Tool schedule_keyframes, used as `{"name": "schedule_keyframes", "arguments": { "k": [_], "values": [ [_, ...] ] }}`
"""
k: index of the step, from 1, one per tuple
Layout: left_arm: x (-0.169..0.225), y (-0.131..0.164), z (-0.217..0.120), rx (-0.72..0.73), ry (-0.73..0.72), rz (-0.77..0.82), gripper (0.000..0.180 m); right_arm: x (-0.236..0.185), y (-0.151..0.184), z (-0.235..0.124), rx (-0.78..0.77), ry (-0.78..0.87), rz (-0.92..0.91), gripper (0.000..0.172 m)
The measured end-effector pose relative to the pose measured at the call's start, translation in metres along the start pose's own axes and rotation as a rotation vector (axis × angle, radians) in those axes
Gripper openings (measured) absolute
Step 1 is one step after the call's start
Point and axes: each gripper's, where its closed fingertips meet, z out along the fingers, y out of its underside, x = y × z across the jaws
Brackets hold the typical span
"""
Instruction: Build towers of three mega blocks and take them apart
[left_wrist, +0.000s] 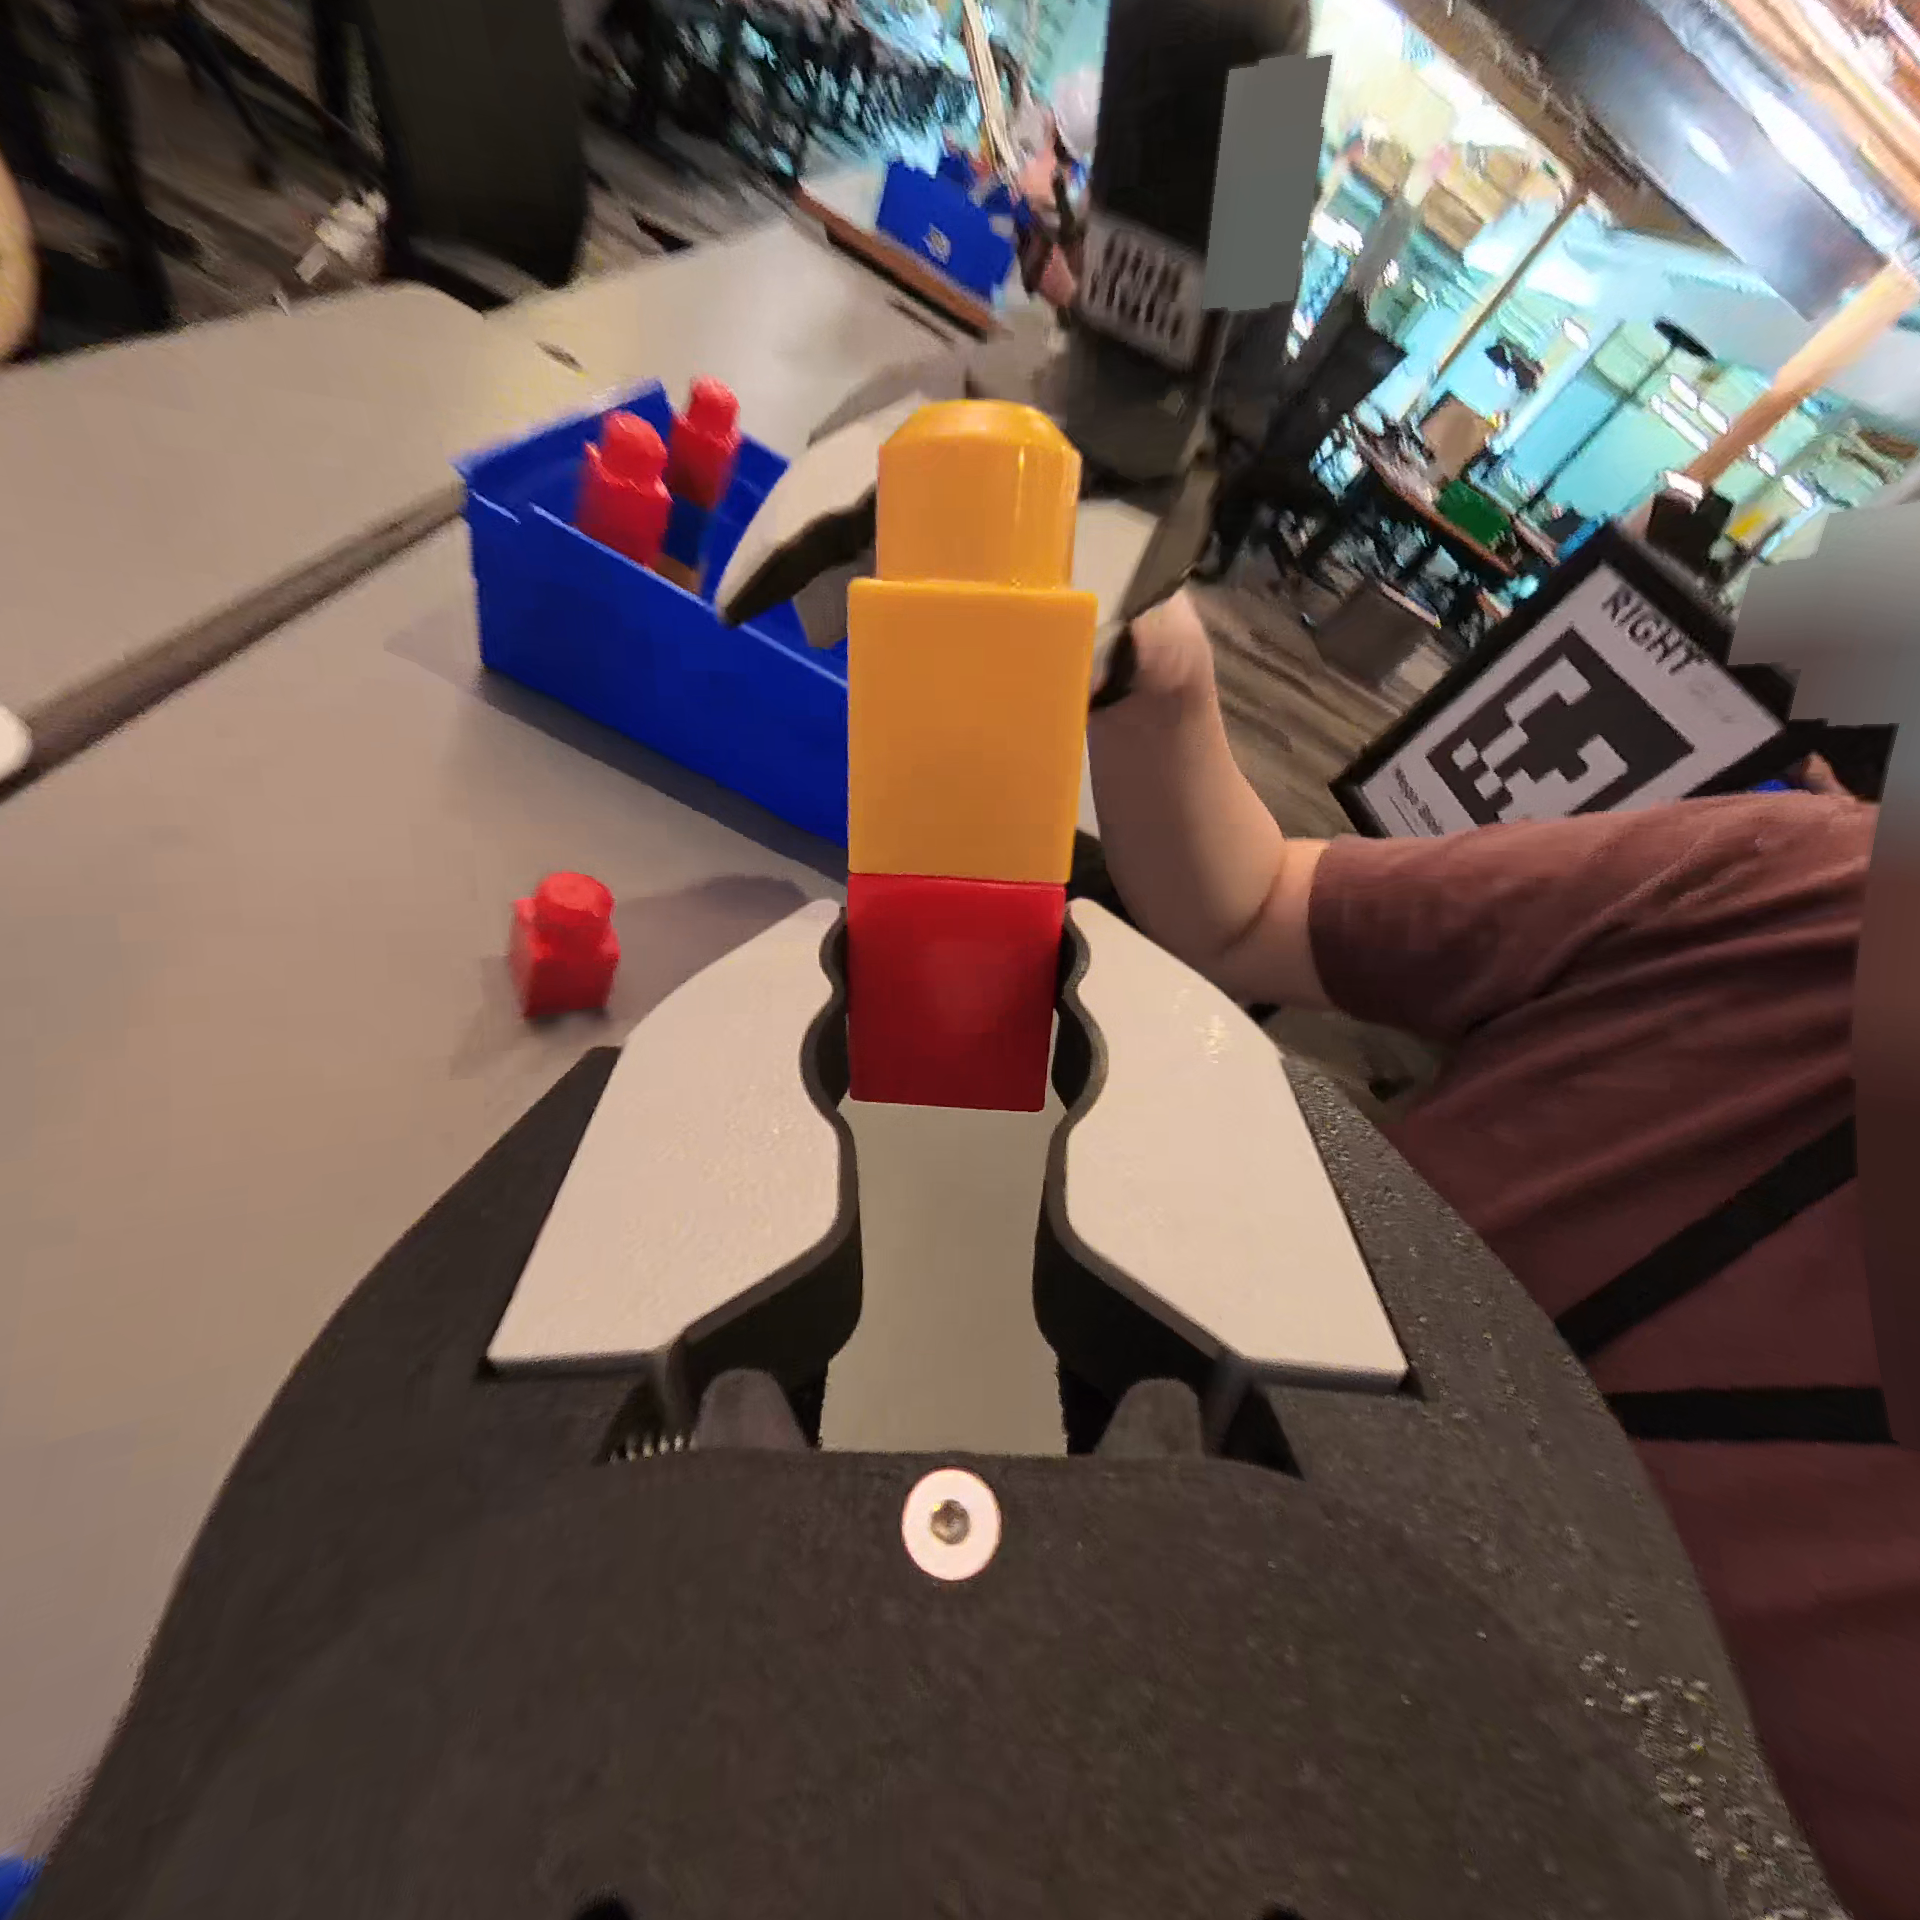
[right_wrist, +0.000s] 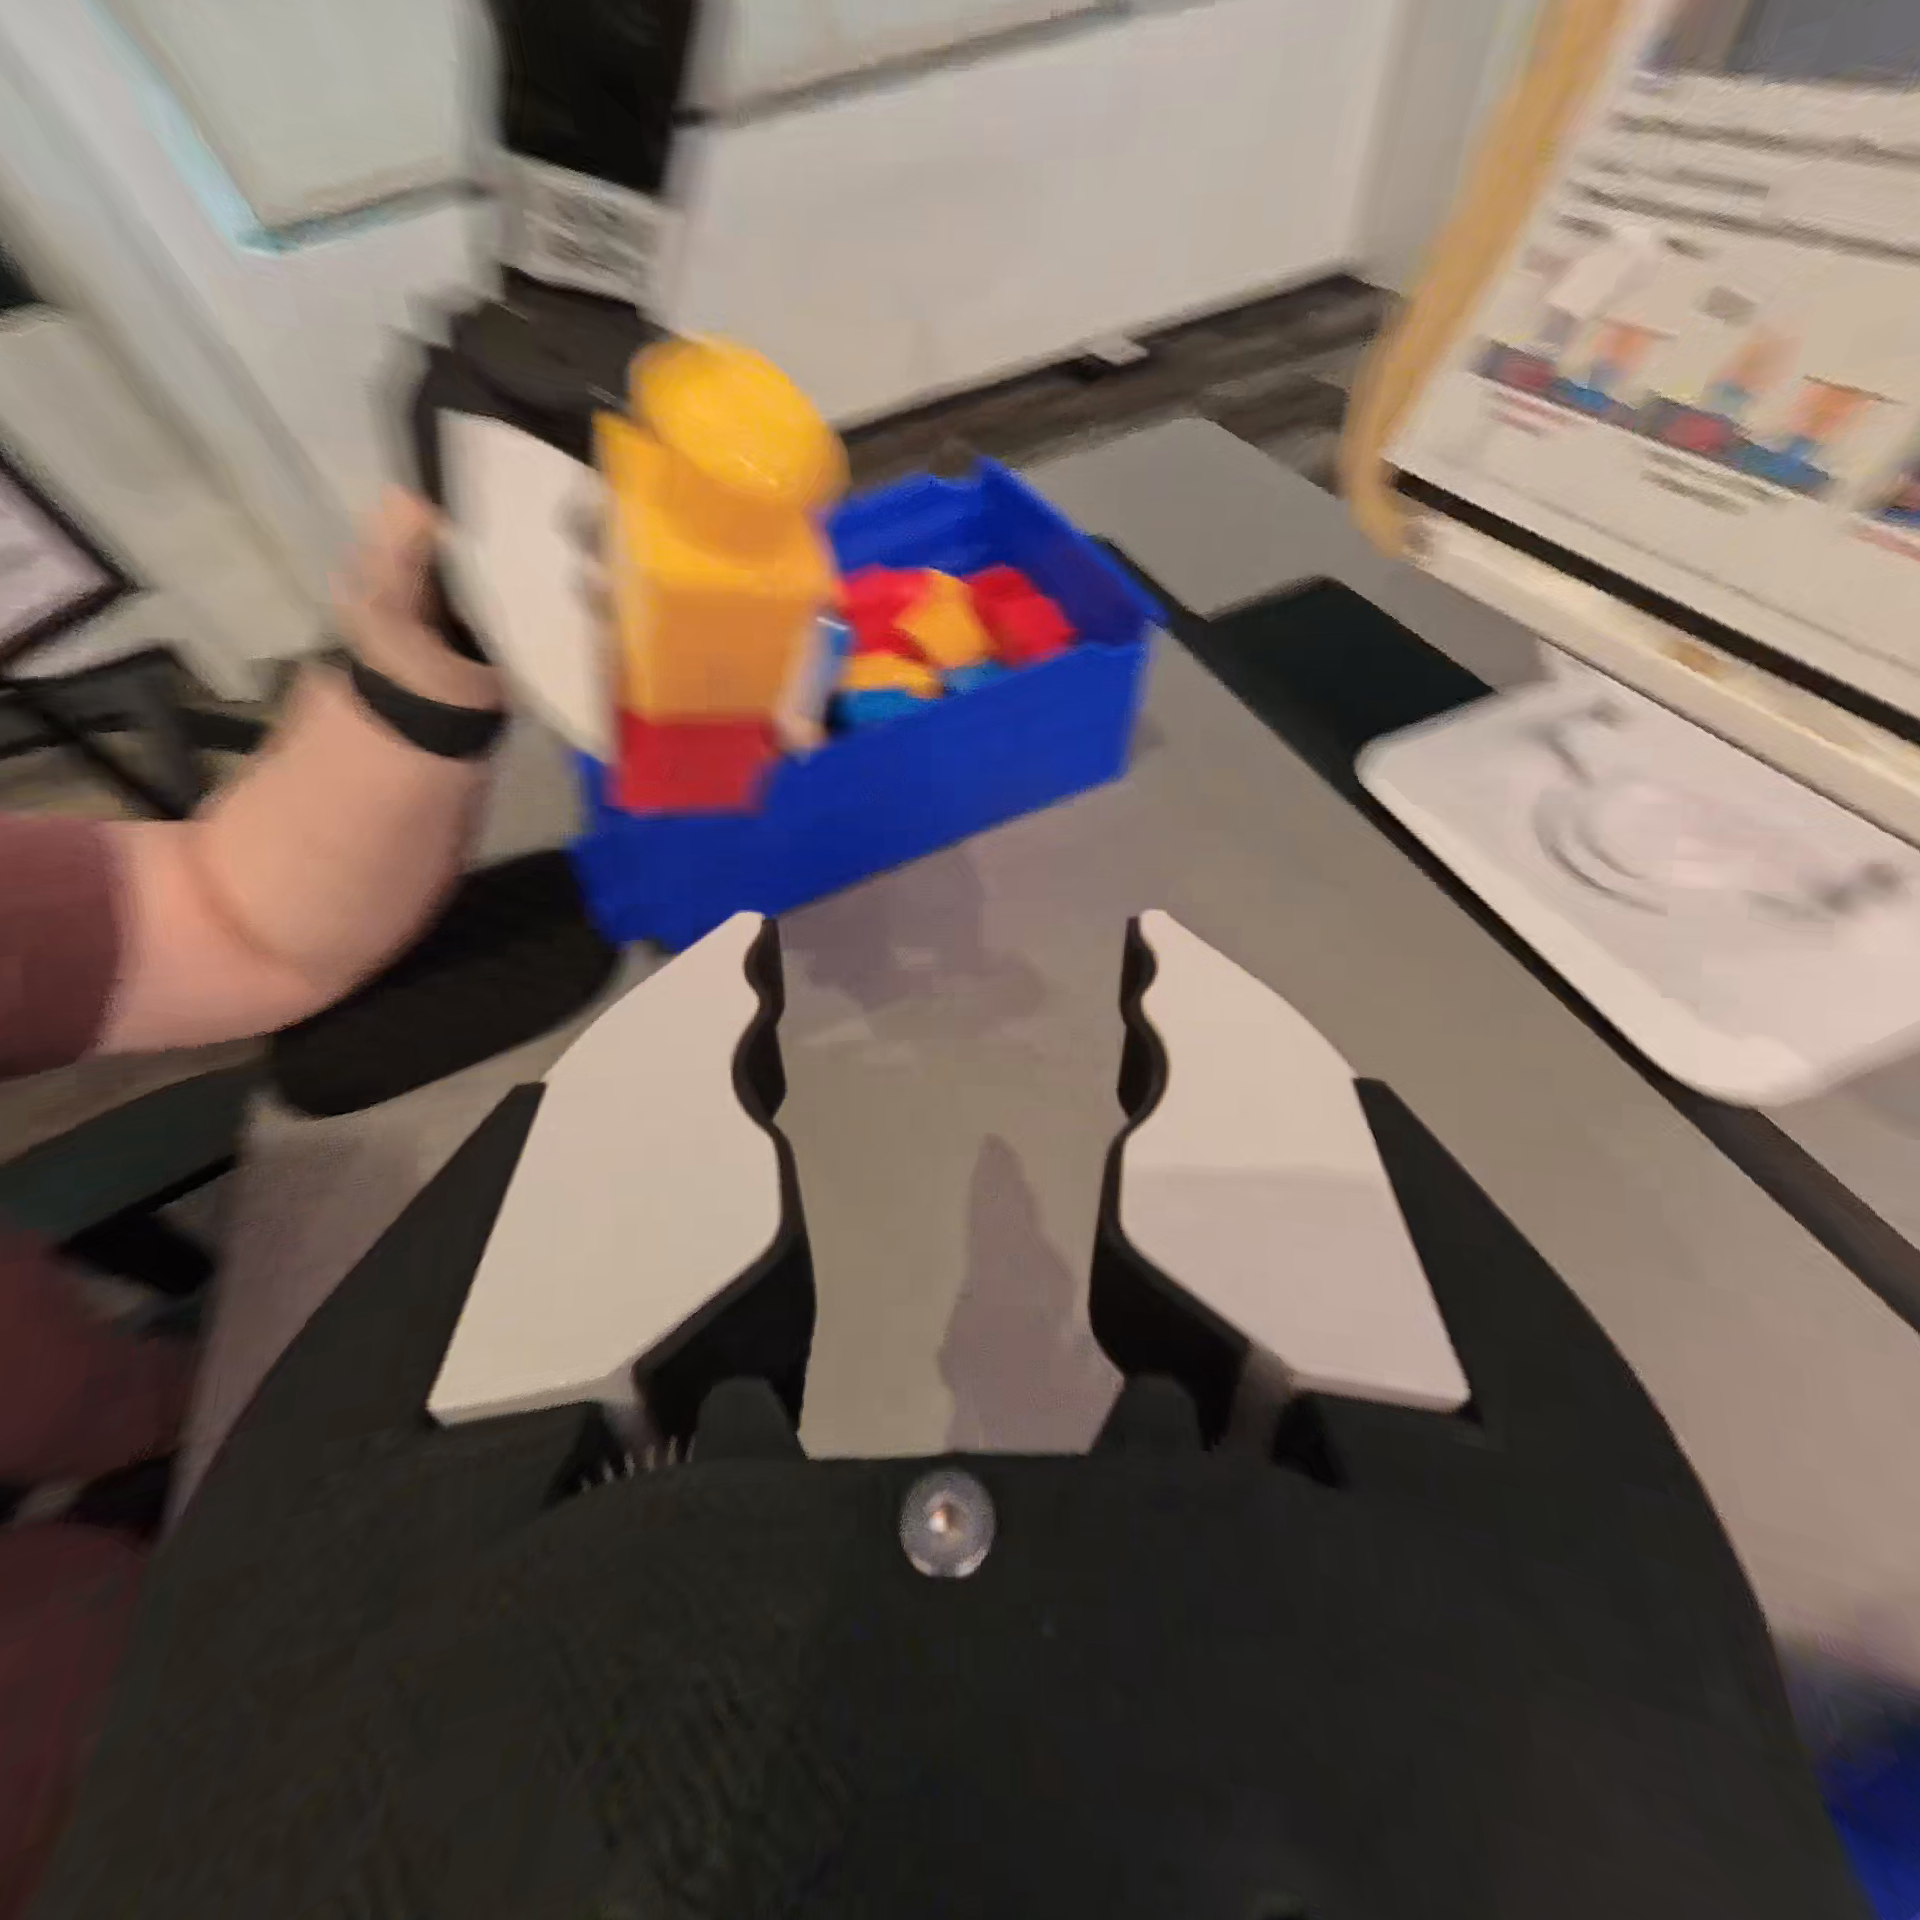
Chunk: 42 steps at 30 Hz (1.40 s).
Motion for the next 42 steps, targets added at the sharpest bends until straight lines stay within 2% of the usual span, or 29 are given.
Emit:
{"name": "schedule_keyframes", "arguments": {
  "k": [2, 6, 9, 14, 17, 20, 23, 25, 27, 29, 34, 37, 42],
  "values": [
    [-0.003, -0.011, -0.018, 0.059, -0.046, 0.016, 0.035, 0.039, 0.033, 0.011, -0.151, 0.214, 0.069, 0.071],
    [-0.006, -0.019, -0.040, 0.098, -0.115, 0.051, 0.035, 0.084, 0.108, 0.035, -0.474, 0.460, 0.049, 0.063],
    [-0.004, -0.024, -0.046, 0.126, -0.110, 0.050, 0.035, 0.085, 0.139, 0.051, -0.560, 0.441, 0.095, 0.062],
    [-0.004, -0.023, -0.047, 0.117, -0.110, 0.053, 0.035, 0.089, 0.167, 0.059, -0.649, 0.426, 0.127, 0.037],
    [-0.005, -0.021, -0.046, 0.098, -0.120, 0.065, 0.035, 0.085, 0.143, 0.060, -0.537, 0.374, 0.117, 0.037],
    [-0.003, -0.014, -0.041, 0.052, -0.111, 0.071, 0.035, 0.067, 0.078, 0.044, -0.270, 0.288, 0.088, 0.037],
    [-0.002, 0.004, -0.022, -0.057, -0.072, 0.060, 0.035, 0.016, -0.001, 0.010, 0.075, -0.001, 0.097, 0.037],
    [-0.005, 0.018, -0.004, -0.136, -0.072, 0.053, 0.035, -0.014, -0.034, -0.020, 0.220, -0.162, 0.109, 0.037],
    [-0.003, 0.030, 0.012, -0.197, -0.044, 0.044, 0.035, -0.035, -0.040, -0.036, 0.222, -0.305, 0.113, 0.037],
    [0.004, 0.040, 0.025, -0.251, 0.002, 0.040, 0.035, -0.042, -0.040, -0.039, 0.212, -0.368, 0.115, 0.037],
    [0.015, 0.057, 0.039, -0.350, 0.036, 0.078, 0.035, -0.051, -0.018, -0.029, 0.075, -0.444, 0.095, 0.037],
    [0.021, 0.065, 0.042, -0.397, 0.060, 0.058, 0.035, -0.063, 0.005, -0.023, -0.067, -0.493, 0.057, 0.037],
    [0.022, 0.080, 0.046, -0.483, 0.080, 0.035, 0.035, -0.068, 0.011, -0.016, -0.100, -0.519, 0.085, 0.037]
  ]
}}
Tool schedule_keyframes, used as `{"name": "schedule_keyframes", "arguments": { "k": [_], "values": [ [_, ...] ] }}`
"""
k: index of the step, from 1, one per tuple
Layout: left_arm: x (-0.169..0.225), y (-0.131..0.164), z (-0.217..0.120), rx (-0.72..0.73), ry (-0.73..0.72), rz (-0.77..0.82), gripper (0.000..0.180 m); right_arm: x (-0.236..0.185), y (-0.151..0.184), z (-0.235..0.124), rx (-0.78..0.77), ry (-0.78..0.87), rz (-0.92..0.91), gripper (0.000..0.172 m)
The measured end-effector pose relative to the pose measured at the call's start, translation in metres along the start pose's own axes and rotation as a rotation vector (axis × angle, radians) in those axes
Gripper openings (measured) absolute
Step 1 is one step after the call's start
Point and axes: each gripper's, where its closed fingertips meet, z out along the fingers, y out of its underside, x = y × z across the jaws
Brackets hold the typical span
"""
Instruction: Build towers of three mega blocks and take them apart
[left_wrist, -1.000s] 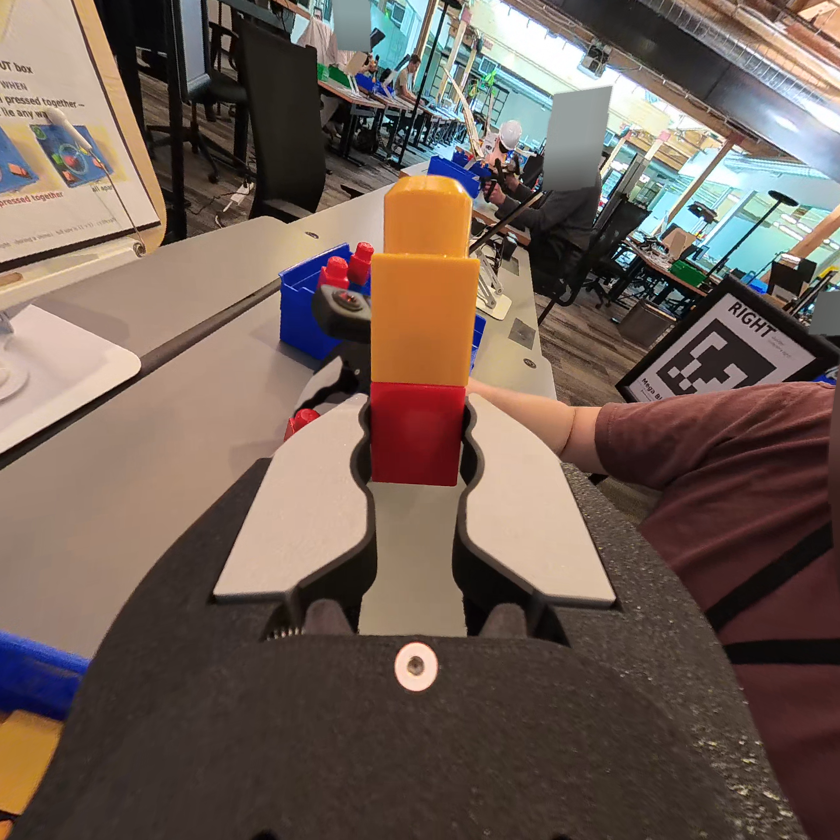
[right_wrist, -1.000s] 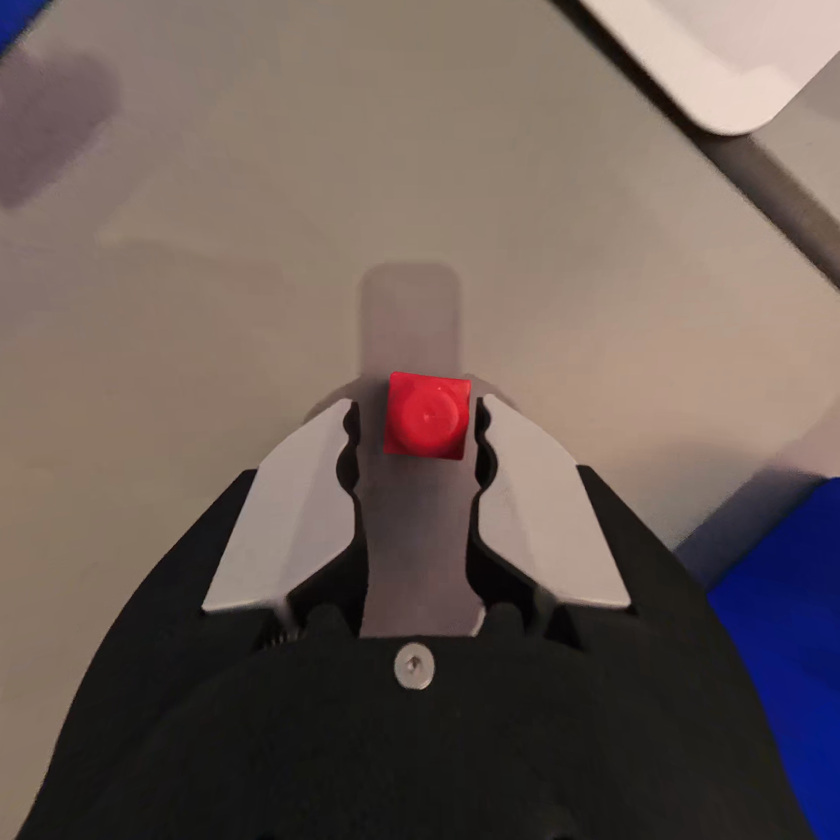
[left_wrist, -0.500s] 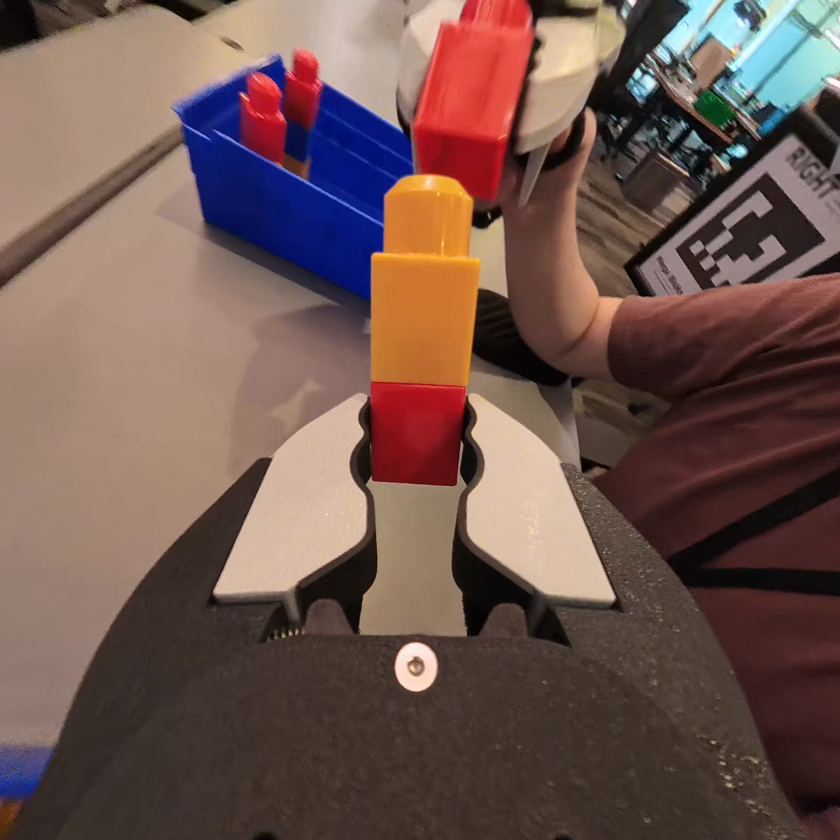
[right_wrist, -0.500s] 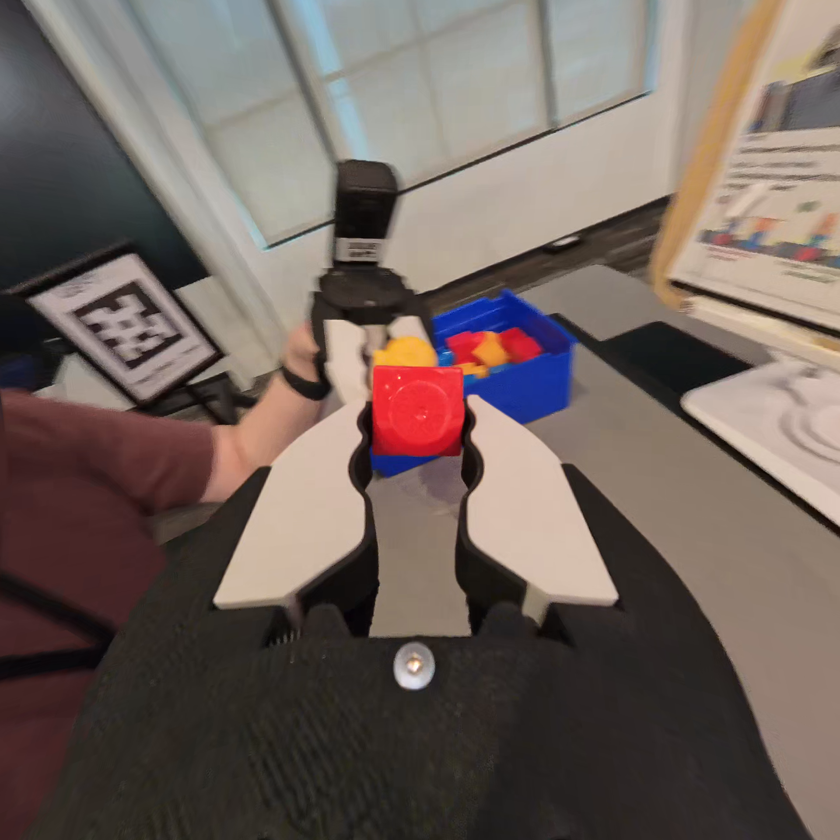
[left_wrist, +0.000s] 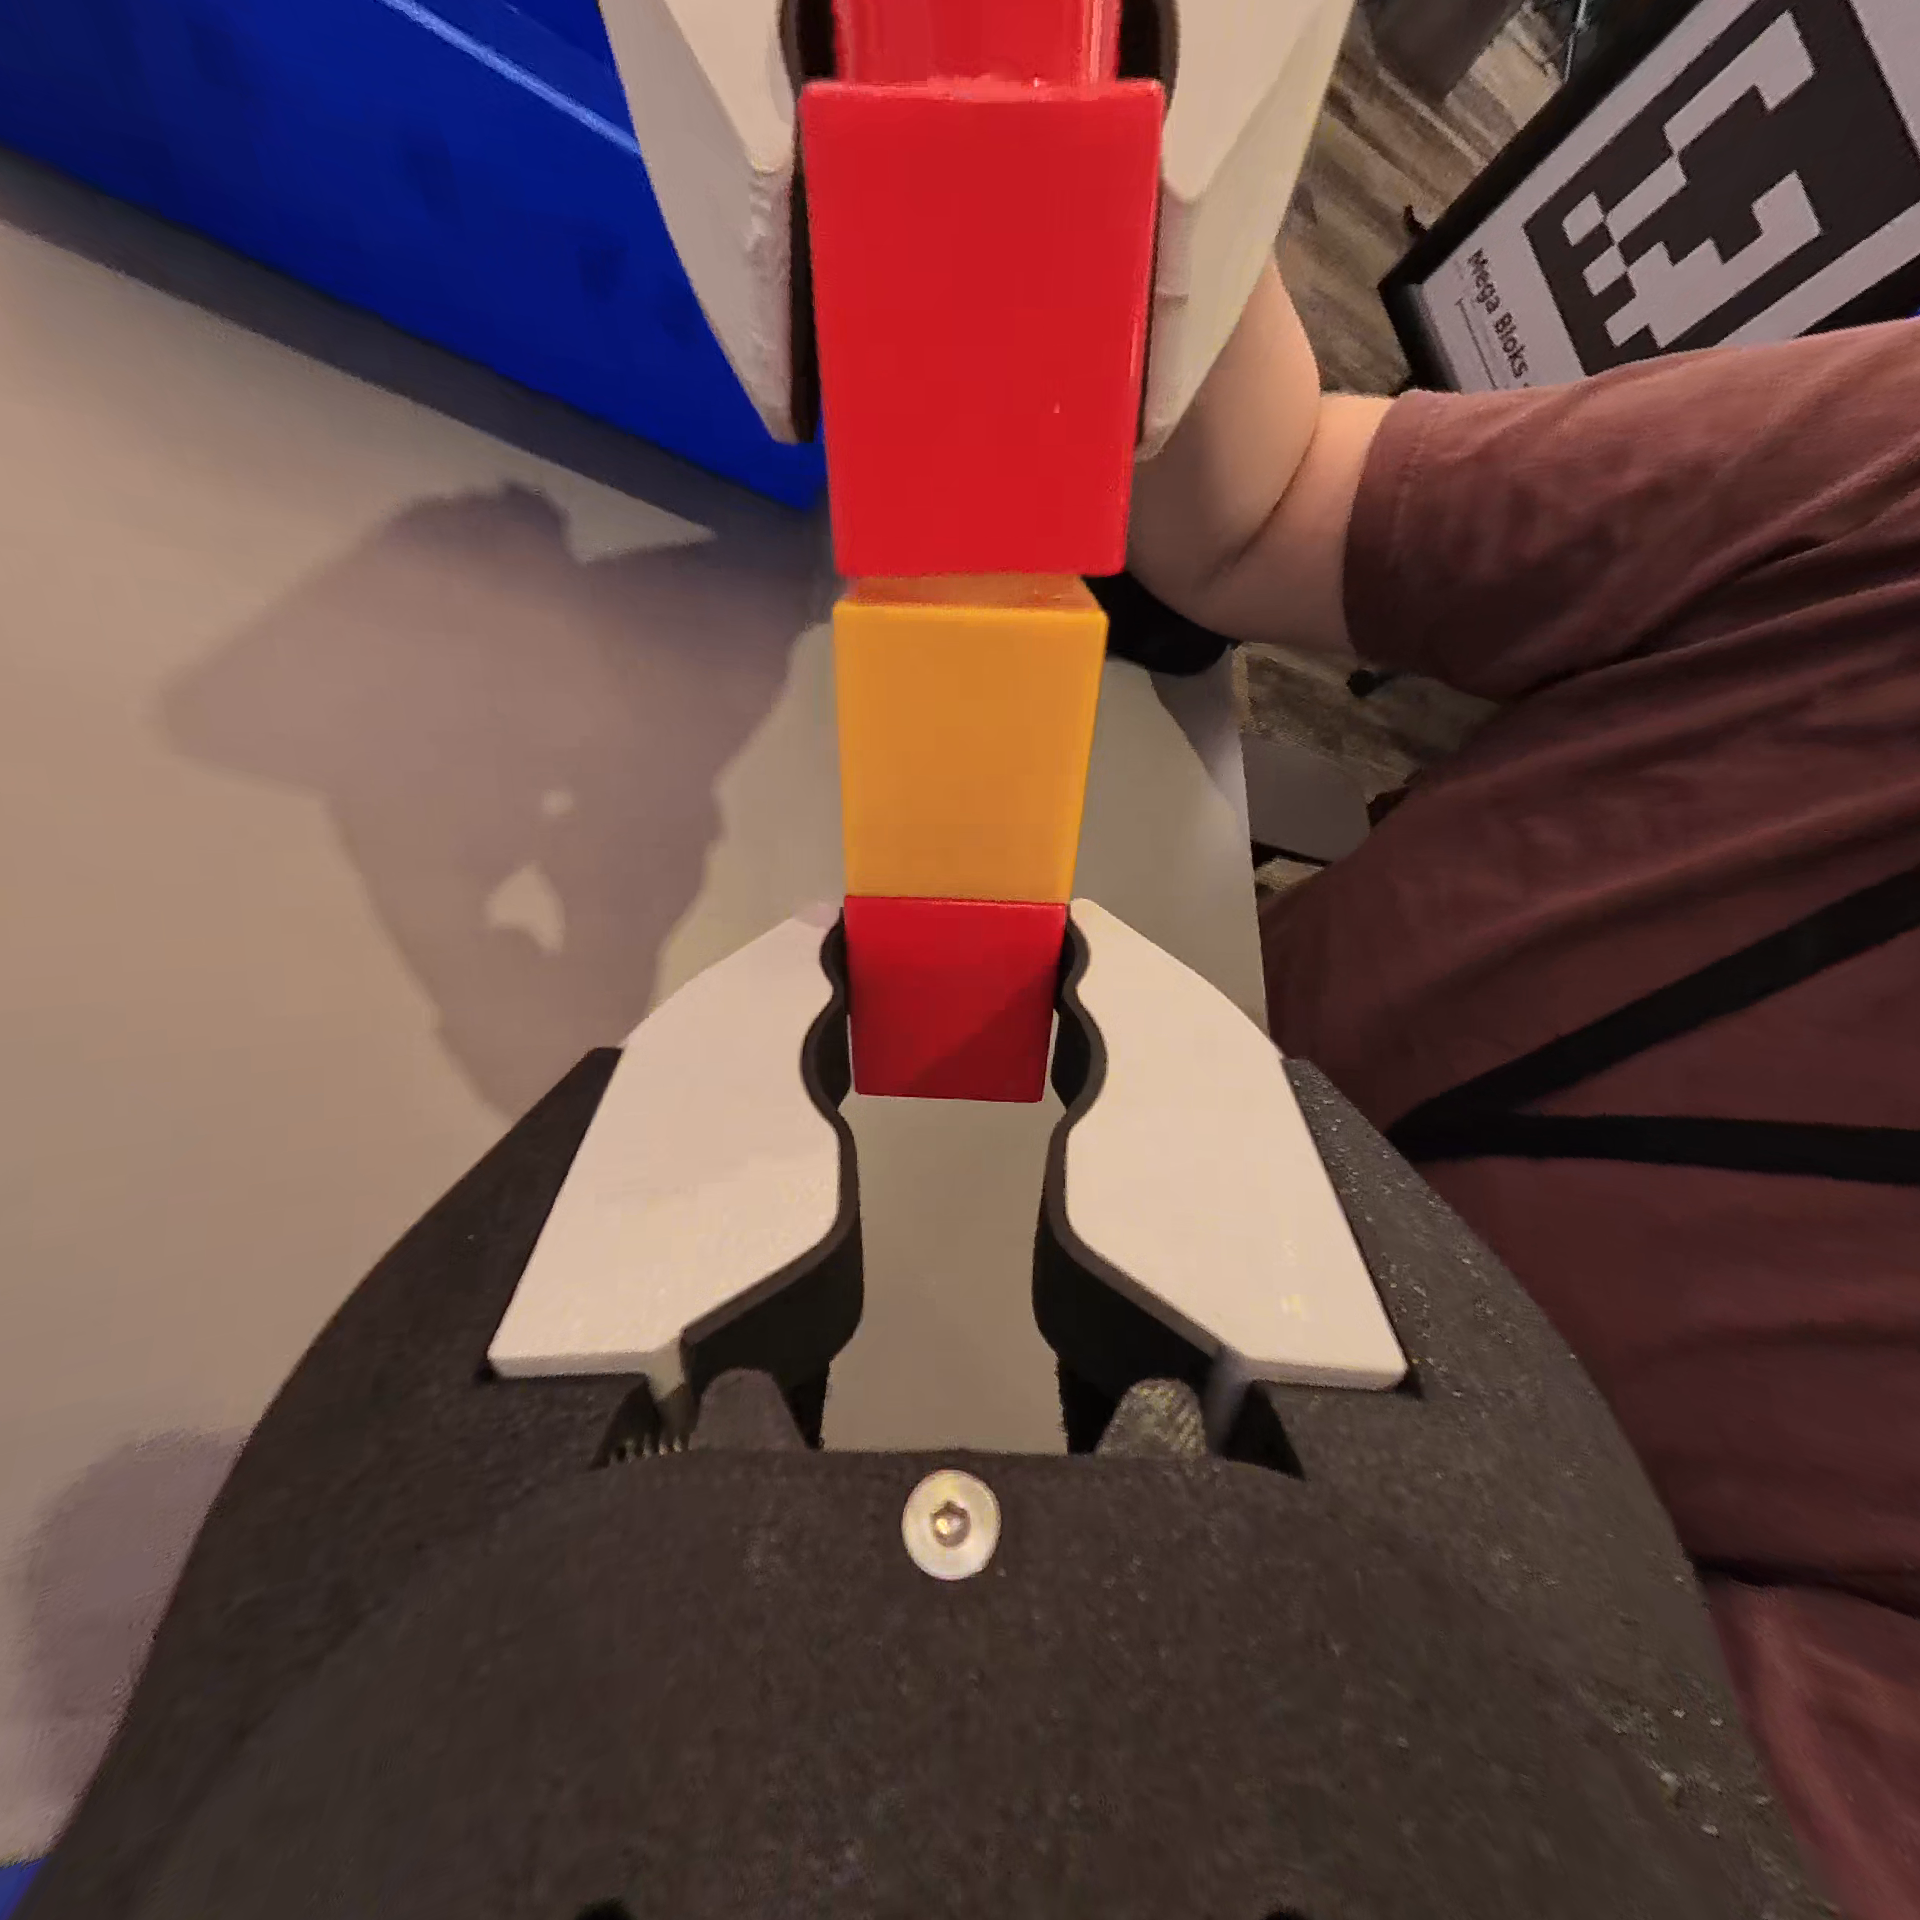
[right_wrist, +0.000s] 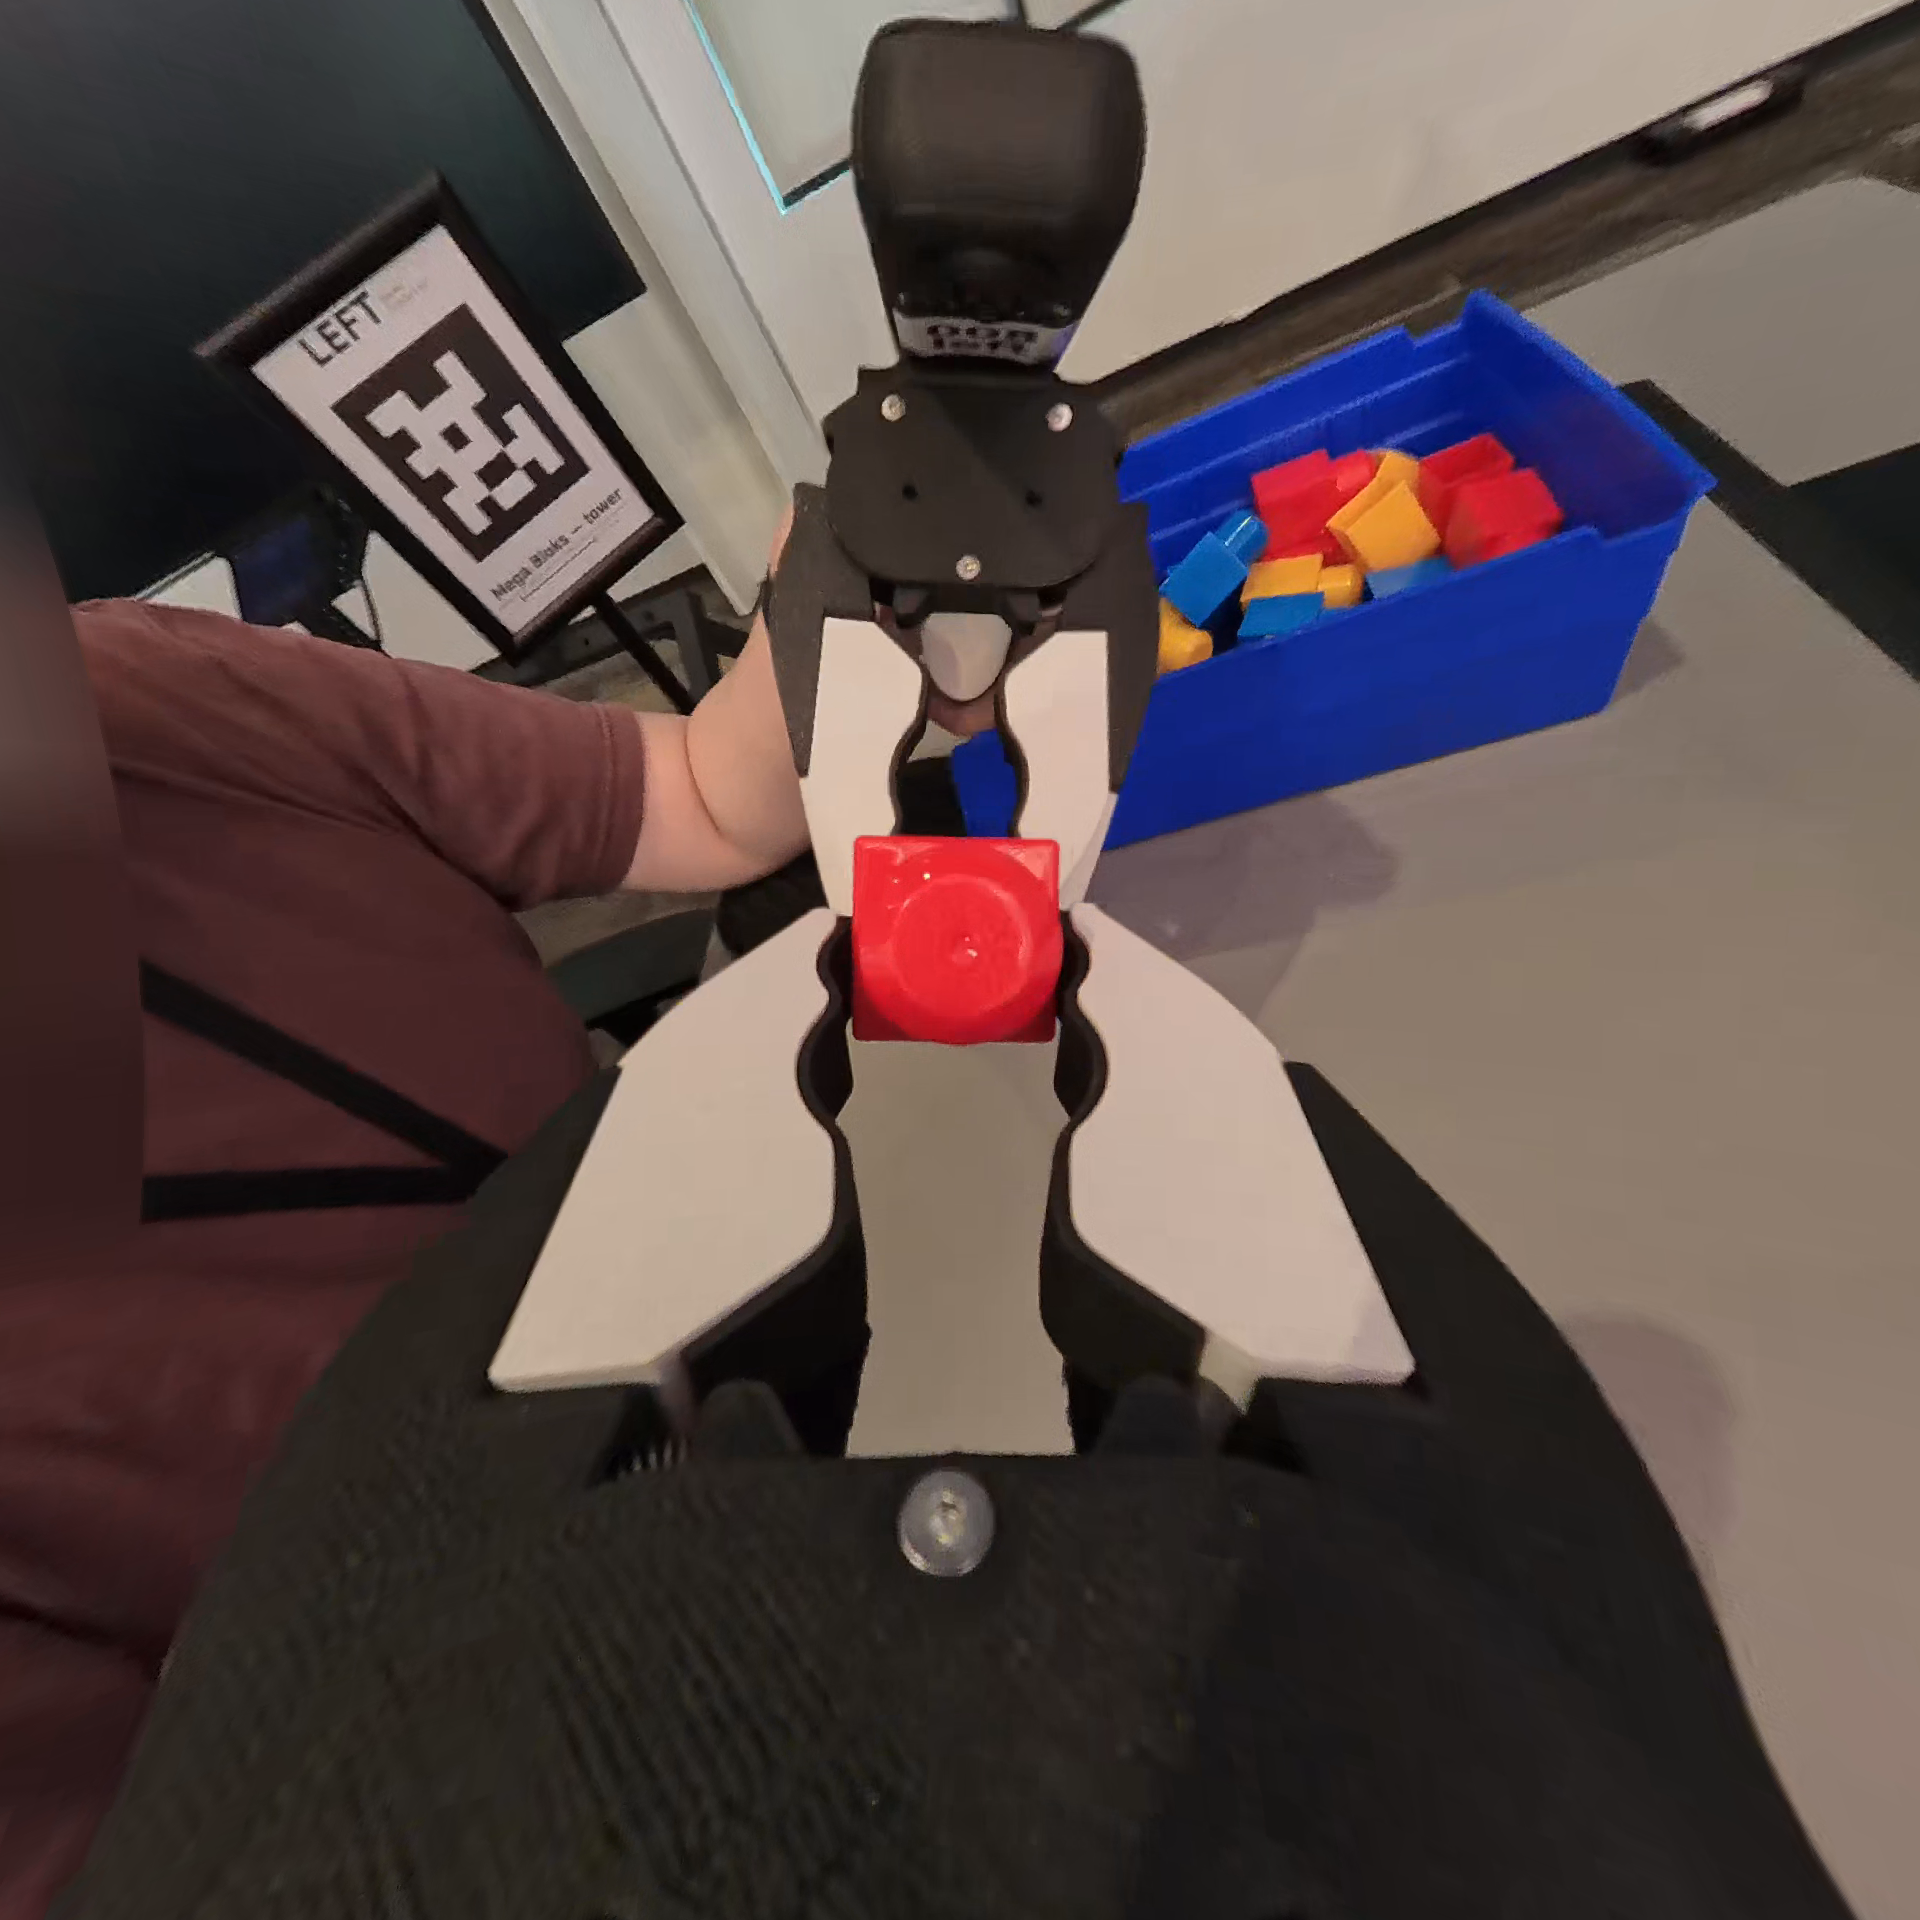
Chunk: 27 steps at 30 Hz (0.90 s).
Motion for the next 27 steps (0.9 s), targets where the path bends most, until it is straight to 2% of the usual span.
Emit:
{"name": "schedule_keyframes", "arguments": {
  "k": [3, 7, 9, 12, 15, 19, 21, 27],
  "values": [
    [-0.002, 0.011, 0.007, -0.067, 0.003, -0.016, 0.035, 0.001, 0.017, 0.005, -0.113, 0.032, -0.026, 0.037],
    [-0.003, 0.012, 0.006, -0.064, 0.016, -0.020, 0.035, 0.004, 0.017, 0.007, -0.106, 0.034, -0.006, 0.037],
    [0.000, -0.001, 0.003, 0.022, 0.050, -0.030, 0.035, 0.003, -0.009, 0.004, 0.062, 0.014, 0.002, 0.037],
    [0.004, -0.034, -0.012, 0.249, 0.118, -0.059, 0.035, 0.006, -0.046, -0.007, 0.334, 0.022, 0.008, 0.040],
    [-0.006, -0.048, -0.020, 0.360, 0.089, -0.091, 0.035, 0.016, -0.058, -0.014, 0.449, 0.097, 0.047, 0.048],
    [-0.007, -0.046, -0.012, 0.332, 0.062, -0.078, 0.035, 0.023, -0.055, -0.011, 0.441, 0.161, 0.068, 0.045],
    [-0.008, -0.044, -0.008, 0.310, 0.048, -0.071, 0.035, 0.021, -0.052, -0.007, 0.417, 0.126, 0.083, 0.039],
    [-0.016, -0.038, -0.005, 0.254, -0.037, -0.059, 0.035, 0.026, -0.046, -0.005, 0.389, 0.122, 0.089, 0.038]
  ]
}}
